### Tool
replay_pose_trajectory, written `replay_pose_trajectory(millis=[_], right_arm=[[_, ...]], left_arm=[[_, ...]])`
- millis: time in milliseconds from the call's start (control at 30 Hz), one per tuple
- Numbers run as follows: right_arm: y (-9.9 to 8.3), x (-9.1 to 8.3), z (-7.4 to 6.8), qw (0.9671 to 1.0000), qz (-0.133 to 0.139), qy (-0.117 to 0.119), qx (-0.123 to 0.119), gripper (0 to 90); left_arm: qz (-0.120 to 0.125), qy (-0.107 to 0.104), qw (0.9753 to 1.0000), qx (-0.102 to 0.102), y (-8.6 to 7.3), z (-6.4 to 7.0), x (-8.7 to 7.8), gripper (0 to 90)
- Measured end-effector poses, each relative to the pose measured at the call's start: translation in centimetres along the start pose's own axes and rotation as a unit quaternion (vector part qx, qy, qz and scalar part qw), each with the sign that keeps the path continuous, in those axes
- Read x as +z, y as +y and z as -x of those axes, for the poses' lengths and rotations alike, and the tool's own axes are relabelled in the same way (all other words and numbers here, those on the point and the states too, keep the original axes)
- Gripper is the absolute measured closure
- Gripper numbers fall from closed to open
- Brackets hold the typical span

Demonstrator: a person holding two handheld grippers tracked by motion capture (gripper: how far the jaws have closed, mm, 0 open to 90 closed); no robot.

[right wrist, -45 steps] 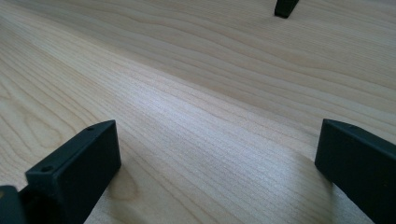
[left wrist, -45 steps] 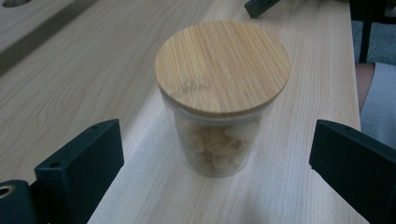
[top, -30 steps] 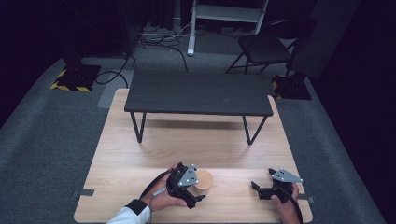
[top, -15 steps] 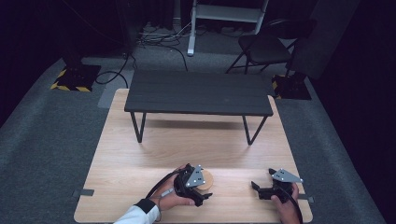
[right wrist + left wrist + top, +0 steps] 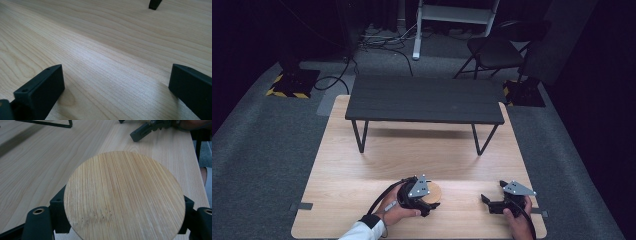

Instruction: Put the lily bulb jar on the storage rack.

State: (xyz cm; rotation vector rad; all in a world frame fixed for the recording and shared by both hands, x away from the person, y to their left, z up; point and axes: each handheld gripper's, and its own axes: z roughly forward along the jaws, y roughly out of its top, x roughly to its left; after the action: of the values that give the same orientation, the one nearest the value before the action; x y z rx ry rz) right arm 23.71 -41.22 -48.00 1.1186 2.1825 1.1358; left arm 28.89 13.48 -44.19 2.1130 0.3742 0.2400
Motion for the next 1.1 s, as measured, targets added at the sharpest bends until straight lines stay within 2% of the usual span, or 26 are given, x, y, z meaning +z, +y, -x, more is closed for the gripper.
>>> replay_pose_trajectory(millis=[200, 267, 433, 667, 800, 867, 933, 1100], right_arm=[[0.0, 0.0, 0.0, 1.0000, 0.000, 0.000, 0.000, 0.0], [0.0, 0.0, 0.0, 1.0000, 0.000, 0.000, 0.000, 0.0], [0.0, 0.0, 0.0, 1.0000, 0.000, 0.000, 0.000, 0.0], [0.0, 0.0, 0.0, 1.0000, 0.000, 0.000, 0.000, 0.0], [0.0, 0.0, 0.0, 1.0000, 0.000, 0.000, 0.000, 0.0], [0.0, 0.0, 0.0, 1.0000, 0.000, 0.000, 0.000, 0.0], [0.0, 0.0, 0.0, 1.0000, 0.000, 0.000, 0.000, 0.0], [0.0, 0.0, 0.0, 1.0000, 0.000, 0.000, 0.000, 0.0]], left_arm=[[0.002, 0.004, 0.9999, -0.010, -0.2, 0.0, -0.3, 25.5], [0.009, 0.001, 0.9999, -0.011, -0.2, 0.0, -0.7, 25.5], [0.011, 0.006, 0.9998, -0.013, 0.6, -0.1, -1.8, 25.5], [0.013, 0.025, 0.9996, -0.008, 2.5, -1.2, -4.0, 25.6], [0.019, 0.033, 0.9992, -0.008, 4.1, -2.2, -5.5, 25.5], [0.015, 0.044, 0.9989, -0.008, 5.2, -2.5, -6.3, 25.5], [0.010, 0.051, 0.9986, -0.005, 6.2, -2.8, -6.7, 25.5], [0.018, 0.056, 0.9982, -0.013, 7.8, -4.1, -7.6, 25.6]])
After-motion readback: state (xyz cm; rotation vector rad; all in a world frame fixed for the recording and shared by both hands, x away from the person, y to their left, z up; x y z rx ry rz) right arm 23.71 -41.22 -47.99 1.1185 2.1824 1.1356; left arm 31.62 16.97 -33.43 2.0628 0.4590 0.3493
